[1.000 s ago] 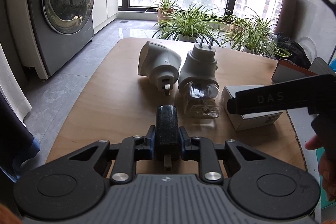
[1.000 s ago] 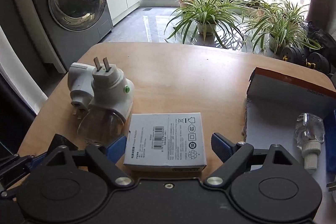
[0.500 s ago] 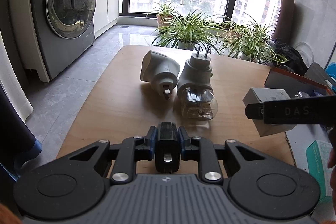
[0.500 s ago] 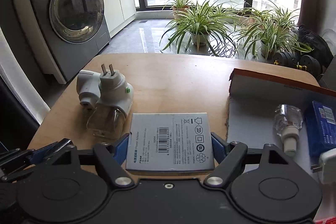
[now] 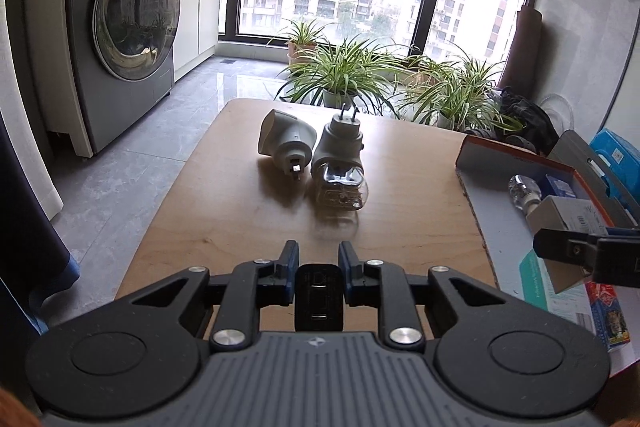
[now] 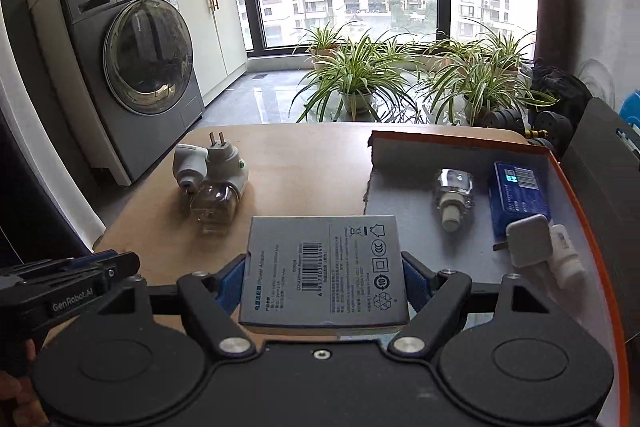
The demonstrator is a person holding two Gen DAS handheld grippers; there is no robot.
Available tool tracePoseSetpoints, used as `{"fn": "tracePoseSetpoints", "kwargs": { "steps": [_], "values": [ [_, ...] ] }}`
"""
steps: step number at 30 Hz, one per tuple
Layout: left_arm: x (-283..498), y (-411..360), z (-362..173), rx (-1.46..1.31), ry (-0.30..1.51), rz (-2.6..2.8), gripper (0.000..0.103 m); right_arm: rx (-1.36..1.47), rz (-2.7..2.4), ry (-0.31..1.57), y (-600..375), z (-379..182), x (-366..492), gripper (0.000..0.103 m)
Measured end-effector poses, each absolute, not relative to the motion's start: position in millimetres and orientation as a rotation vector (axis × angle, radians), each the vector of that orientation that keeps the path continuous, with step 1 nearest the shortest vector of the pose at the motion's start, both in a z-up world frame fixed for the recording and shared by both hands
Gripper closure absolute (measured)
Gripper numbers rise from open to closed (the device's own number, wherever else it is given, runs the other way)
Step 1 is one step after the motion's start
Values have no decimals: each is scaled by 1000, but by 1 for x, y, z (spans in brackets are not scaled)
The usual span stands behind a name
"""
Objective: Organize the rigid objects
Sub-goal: 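Carry the black charger and white box with both grippers over the tray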
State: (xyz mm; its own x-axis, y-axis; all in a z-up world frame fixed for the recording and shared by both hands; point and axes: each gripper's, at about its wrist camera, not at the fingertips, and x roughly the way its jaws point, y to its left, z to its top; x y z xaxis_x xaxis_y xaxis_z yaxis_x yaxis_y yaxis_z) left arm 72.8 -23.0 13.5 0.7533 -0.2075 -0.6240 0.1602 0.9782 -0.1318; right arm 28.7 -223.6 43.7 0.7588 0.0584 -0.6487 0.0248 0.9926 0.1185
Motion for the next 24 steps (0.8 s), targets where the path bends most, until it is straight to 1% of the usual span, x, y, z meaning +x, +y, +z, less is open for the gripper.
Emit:
{"fn": "tracePoseSetpoints", "kwargs": {
  "steps": [8, 15, 24],
  "values": [
    [53, -59, 30, -48, 656, -282, 80, 143, -44, 678, -253, 53, -14, 11],
    [41, -112, 33, -22, 646, -397, 80, 158, -138, 652, -293, 57, -45, 11],
    [38, -163, 37, 19, 627, -496, 80, 195, -223, 629, -332, 59, -64, 11]
  ]
}}
